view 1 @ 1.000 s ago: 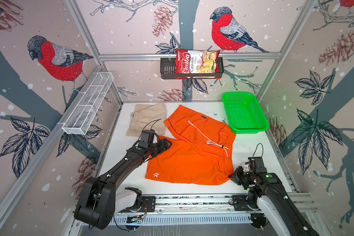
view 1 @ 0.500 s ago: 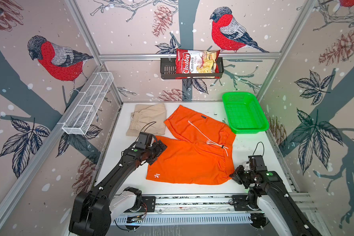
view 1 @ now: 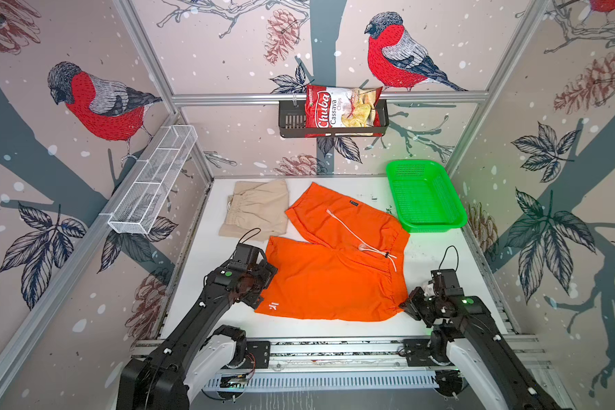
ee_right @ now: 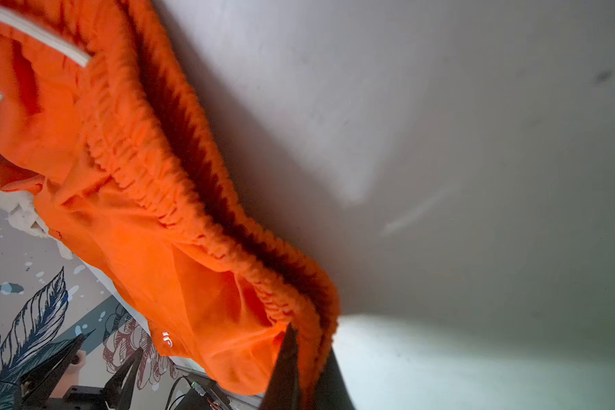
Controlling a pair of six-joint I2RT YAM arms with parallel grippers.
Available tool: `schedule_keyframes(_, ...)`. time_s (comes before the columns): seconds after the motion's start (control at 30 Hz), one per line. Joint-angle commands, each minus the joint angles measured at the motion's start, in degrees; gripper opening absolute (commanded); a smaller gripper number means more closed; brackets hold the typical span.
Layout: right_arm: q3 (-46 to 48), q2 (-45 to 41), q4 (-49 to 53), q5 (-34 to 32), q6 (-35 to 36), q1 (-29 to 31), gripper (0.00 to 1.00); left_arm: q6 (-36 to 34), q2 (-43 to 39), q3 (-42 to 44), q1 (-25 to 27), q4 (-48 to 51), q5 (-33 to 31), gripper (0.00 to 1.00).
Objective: Fold and stack the shorts
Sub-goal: 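Grasp the near leg hems with both grippers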
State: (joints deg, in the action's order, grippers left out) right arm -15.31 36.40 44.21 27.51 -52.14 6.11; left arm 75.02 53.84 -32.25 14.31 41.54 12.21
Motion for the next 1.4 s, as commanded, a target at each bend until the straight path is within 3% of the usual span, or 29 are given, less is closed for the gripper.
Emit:
schedule_keyframes(0.0,-0.42,0.11,0.92,-1.18,1.16,0.04,0.00,1.14,0.53,-0.14,-0.42,3.46,1.03,0.95)
schedule_keyframes(0.2,-0.51,0.03,0.99,-1.32,1.16,0.04,0.00,1.83,0.67,-1.09,-1.06,6.30,-0.76,0.93)
schedule_keyframes(0.43,-0.42,-0.07,1.17,-1.49,1.16,0.12,0.00,4.31,-1.25,2.71,-3.17,6.23,1.59,0.91)
schedule_keyframes(0.83,-0.33,-0.03,0.82,-1.55,0.90,0.22,0.00,4.83,-1.47,2.59,-3.88,9.52,-1.83,0.82)
schedule_keyframes(1.0,-0.43,-0.15,1.05,-1.66,0.90,0.30,0.00,5.28,-1.44,3.09,-3.85,11.88,-2.16,0.74)
schedule_keyframes(1.37,-0.50,-0.14,0.87,-1.67,0.82,0.39,0.00,5.99,0.97,6.97,-3.85,6.00,-0.71,0.57)
